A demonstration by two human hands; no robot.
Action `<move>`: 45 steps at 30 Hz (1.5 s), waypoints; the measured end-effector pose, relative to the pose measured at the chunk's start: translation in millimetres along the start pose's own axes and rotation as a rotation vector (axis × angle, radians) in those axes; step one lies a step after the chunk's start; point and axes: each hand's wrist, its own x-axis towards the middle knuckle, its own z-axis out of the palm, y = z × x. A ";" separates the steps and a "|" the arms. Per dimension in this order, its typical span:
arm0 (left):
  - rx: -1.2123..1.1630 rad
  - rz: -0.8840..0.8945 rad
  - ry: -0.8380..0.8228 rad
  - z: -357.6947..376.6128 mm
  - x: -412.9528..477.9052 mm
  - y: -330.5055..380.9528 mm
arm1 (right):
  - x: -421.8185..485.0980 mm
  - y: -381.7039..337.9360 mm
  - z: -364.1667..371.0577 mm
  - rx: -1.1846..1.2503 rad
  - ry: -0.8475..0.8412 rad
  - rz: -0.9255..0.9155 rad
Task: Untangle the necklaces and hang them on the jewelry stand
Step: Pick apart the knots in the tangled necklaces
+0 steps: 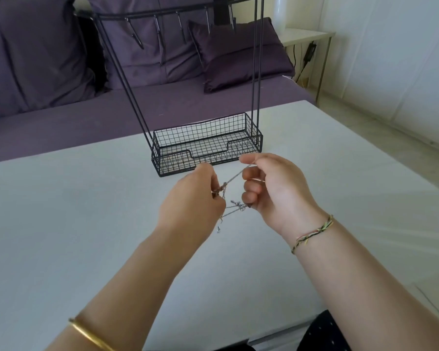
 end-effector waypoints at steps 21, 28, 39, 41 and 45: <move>-1.112 -0.493 -0.190 -22.2 7.7 -3.8 | -3.0 -4.3 -5.1 -0.235 -0.236 0.081; -0.627 -0.434 -0.271 -19.7 2.1 2.1 | 1.3 -4.6 -6.9 -0.112 -0.181 0.119; -0.546 -0.551 -0.421 -14.5 0.0 3.4 | -2.6 -5.2 -6.9 -0.196 -0.223 0.050; -0.520 -0.519 -0.427 -13.1 -0.4 4.7 | -2.9 -6.0 -7.7 -0.196 -0.233 0.037; -0.499 -0.450 -0.271 -11.8 2.7 -2.0 | -4.6 -6.9 -8.0 -0.174 -0.252 0.042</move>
